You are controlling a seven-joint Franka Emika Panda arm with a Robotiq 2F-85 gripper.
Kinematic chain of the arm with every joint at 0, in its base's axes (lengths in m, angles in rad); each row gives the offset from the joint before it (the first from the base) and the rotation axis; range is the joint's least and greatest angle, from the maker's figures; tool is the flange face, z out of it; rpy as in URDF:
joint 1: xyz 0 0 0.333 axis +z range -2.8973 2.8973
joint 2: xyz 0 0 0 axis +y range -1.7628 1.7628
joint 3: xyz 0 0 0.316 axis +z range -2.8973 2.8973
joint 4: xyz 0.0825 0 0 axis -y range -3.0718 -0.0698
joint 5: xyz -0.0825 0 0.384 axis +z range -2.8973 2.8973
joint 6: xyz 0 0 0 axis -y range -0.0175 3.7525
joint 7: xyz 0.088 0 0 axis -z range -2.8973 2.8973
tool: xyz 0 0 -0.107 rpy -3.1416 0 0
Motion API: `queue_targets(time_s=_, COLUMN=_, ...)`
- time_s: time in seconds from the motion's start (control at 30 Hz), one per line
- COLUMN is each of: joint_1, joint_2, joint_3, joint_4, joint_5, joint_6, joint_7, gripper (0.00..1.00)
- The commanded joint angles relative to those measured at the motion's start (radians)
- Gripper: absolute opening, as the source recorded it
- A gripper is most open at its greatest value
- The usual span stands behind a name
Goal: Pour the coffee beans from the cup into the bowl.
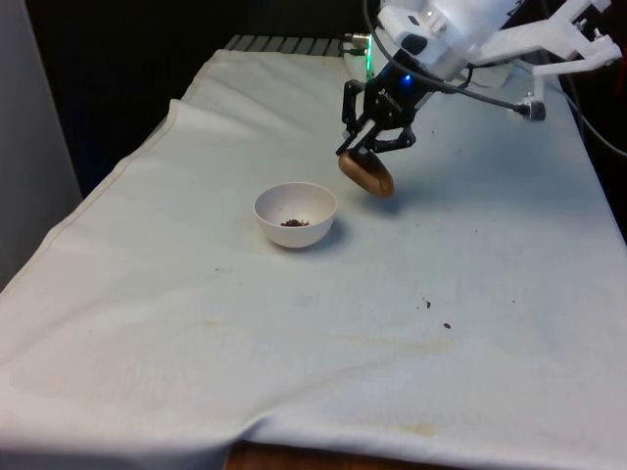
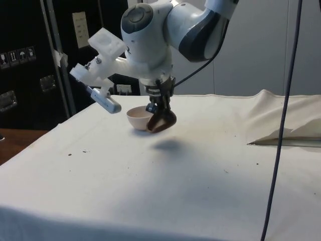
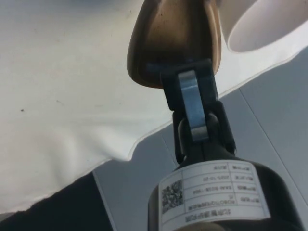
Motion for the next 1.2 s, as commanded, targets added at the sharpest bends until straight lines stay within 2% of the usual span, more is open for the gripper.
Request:
queue_targets(time_s=0.0, joint_1=-0.007, joint_2=0.003, joint_3=0.0, joint_4=-0.002, joint_5=0.008, joint_6=0.024, joint_7=0.002, gripper=0.0)
queue_targets(time_s=0.1, joint_1=-0.007, joint_2=0.006, joint_3=-0.007, joint_4=-0.002, joint_5=0.018, joint_6=0.043, joint_7=0.002, gripper=0.0)
queue_targets(time_s=0.13, joint_1=0.0, joint_2=0.004, joint_3=-0.007, joint_4=0.0, joint_5=0.011, joint_6=0.02, joint_7=0.0, gripper=0.0)
queue_targets(time_s=0.17, joint_1=-0.007, joint_2=0.008, joint_3=-0.011, joint_4=-0.003, joint_5=0.025, joint_6=0.056, joint_7=0.001, gripper=0.0)
queue_targets(time_s=0.37, joint_1=-0.007, joint_2=0.013, joint_3=-0.023, joint_4=-0.005, joint_5=0.042, joint_6=0.093, joint_7=0.0, gripper=0.0)
queue_targets(time_s=0.4, joint_1=-0.001, joint_2=0.011, joint_3=-0.024, joint_4=-0.002, joint_5=0.035, joint_6=0.071, joint_7=0.0, gripper=0.0)
queue_targets(time_s=0.43, joint_1=-0.008, joint_2=0.014, joint_3=-0.024, joint_4=-0.006, joint_5=0.045, joint_6=0.1, joint_7=0.0, gripper=0.0)
queue_targets(time_s=0.63, joint_1=-0.009, joint_2=0.022, joint_3=-0.039, joint_4=-0.008, joint_5=0.07, joint_6=0.149, joint_7=-0.002, gripper=0.0)
queue_targets(time_s=0.67, joint_1=-0.001, joint_2=0.022, joint_3=-0.041, joint_4=-0.004, joint_5=0.062, joint_6=0.126, joint_7=0.0, gripper=0.0)
queue_targets(time_s=0.7, joint_1=-0.009, joint_2=0.023, joint_3=-0.041, joint_4=-0.009, joint_5=0.073, joint_6=0.154, joint_7=-0.002, gripper=0.0)
queue_targets(time_s=0.9, joint_1=-0.01, joint_2=0.029, joint_3=-0.051, joint_4=-0.011, joint_5=0.09, joint_6=0.19, joint_7=-0.003, gripper=0.0)
queue_targets(time_s=0.93, joint_1=-0.002, joint_2=0.028, joint_3=-0.054, joint_4=-0.006, joint_5=0.083, joint_6=0.168, joint_7=0.0, gripper=0.0)
queue_targets(time_s=0.97, joint_1=-0.01, joint_2=0.031, joint_3=-0.055, joint_4=-0.012, joint_5=0.097, joint_6=0.202, joint_7=-0.003, gripper=0.0)
queue_targets(time_s=1.17, joint_1=-0.011, joint_2=0.036, joint_3=-0.068, joint_4=-0.021, joint_5=0.118, joint_6=0.246, joint_7=-0.006, gripper=0.0)
